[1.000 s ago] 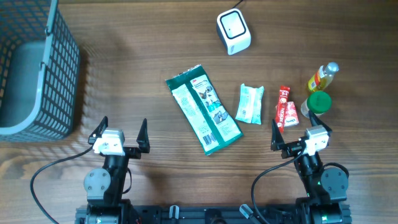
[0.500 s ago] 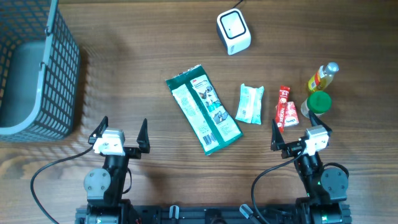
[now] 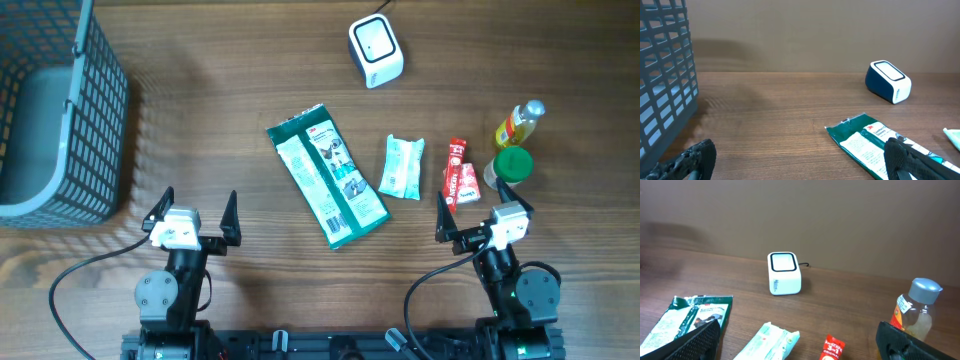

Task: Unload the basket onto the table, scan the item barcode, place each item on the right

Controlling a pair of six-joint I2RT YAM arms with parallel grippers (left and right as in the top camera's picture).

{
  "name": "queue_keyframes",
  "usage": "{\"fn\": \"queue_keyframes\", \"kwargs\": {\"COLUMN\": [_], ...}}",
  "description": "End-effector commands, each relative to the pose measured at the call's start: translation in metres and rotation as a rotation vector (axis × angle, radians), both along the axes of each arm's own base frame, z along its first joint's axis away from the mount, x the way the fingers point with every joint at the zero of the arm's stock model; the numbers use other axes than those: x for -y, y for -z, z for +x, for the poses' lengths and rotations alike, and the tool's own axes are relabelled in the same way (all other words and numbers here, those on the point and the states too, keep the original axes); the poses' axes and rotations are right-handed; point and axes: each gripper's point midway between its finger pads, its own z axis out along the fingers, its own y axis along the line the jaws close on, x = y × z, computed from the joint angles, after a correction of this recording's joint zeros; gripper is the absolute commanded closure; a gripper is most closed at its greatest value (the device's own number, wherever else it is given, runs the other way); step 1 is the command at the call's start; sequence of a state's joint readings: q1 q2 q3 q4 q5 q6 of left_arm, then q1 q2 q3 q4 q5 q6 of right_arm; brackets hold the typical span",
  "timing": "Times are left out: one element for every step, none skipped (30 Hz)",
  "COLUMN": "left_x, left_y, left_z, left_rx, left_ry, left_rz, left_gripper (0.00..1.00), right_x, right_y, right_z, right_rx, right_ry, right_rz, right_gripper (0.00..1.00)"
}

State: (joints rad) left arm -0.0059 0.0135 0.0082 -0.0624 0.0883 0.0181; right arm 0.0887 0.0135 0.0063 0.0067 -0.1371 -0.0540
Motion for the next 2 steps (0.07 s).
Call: {"fn": "queue_keyframes", "kwargs": {"left_x": [0.0033, 0.0033], "left_y": [0.0007, 0.0007], "left_z": [-0.0008, -0.0008], "left_rx": [0.002, 0.002], "left_ry": [0.022, 0.022], "left_rz": [0.014, 0.014], "left_gripper": [0.0, 0.0], "right_x": [0.0024, 0.0024], "right_y": [-0.0021, -0.0021], "right_z": [0.0, 0.0], "right_rx": [0.008, 0.008], "right_ry": [0.011, 0.011], "right_rz": [0.009, 0.009], "right_gripper": [0.0, 0.0]}}
